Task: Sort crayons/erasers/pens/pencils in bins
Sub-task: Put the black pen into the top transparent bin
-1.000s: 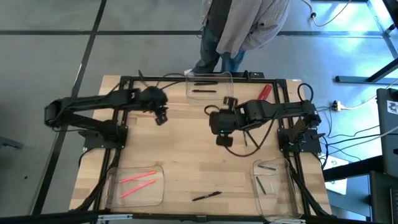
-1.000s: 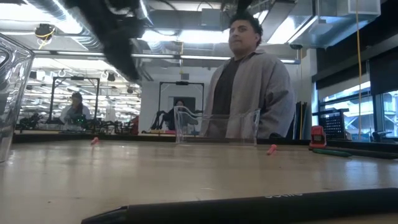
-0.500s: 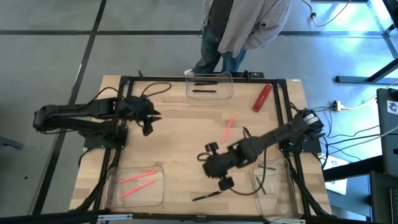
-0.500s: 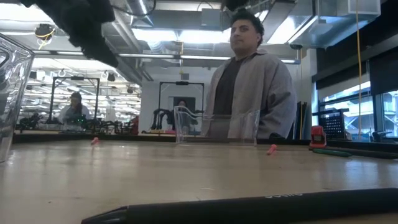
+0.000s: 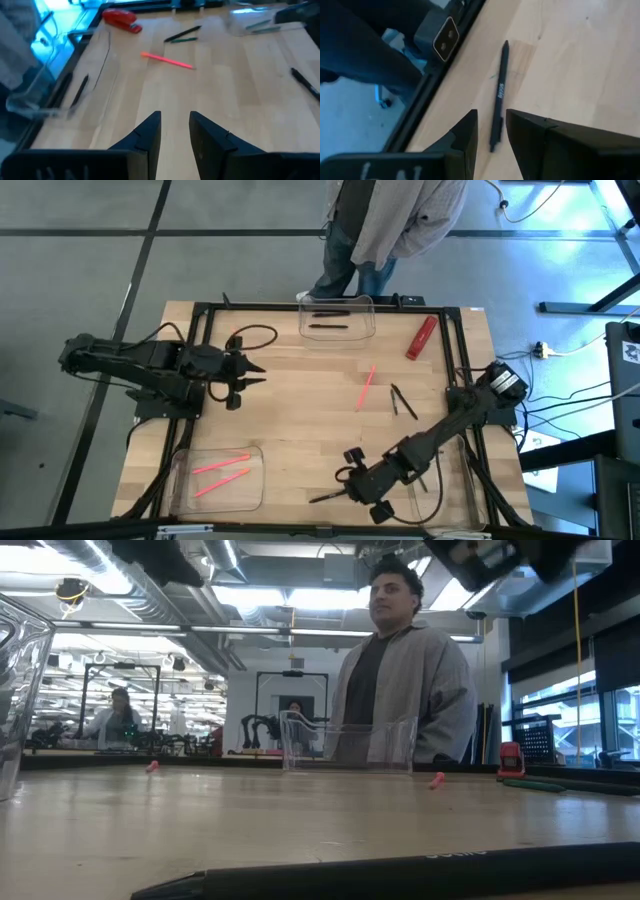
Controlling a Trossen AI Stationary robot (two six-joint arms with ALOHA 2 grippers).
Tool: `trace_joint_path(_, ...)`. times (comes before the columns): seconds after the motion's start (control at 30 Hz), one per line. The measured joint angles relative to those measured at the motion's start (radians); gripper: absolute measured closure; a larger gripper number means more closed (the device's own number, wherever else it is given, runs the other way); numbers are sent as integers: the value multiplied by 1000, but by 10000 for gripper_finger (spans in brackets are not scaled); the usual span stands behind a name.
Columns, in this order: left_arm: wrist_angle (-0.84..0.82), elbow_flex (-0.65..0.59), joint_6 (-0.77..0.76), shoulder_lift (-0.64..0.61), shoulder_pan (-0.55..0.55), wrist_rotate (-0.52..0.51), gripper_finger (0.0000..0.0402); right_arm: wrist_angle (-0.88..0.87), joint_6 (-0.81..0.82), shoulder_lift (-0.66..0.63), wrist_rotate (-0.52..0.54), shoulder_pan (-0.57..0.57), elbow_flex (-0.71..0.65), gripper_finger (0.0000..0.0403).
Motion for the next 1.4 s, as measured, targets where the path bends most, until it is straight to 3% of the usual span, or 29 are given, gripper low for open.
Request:
trace_joint_path(0.37,-2,101,22,133,-125,-5,308,275,31,37,40,32,-189,299)
trace_joint_path(0.63,-4,171,7,196,-155,-31,308,302,-37,140,84,31,-192,299)
trace_joint_path(0.9,-5,186,4,209,-155,-33,308,319,-45,156,85,31,-189,299)
trace_joint_path(1.4,-12,186,8,209,-155,-32,308,234,108,154,85,17,-185,299)
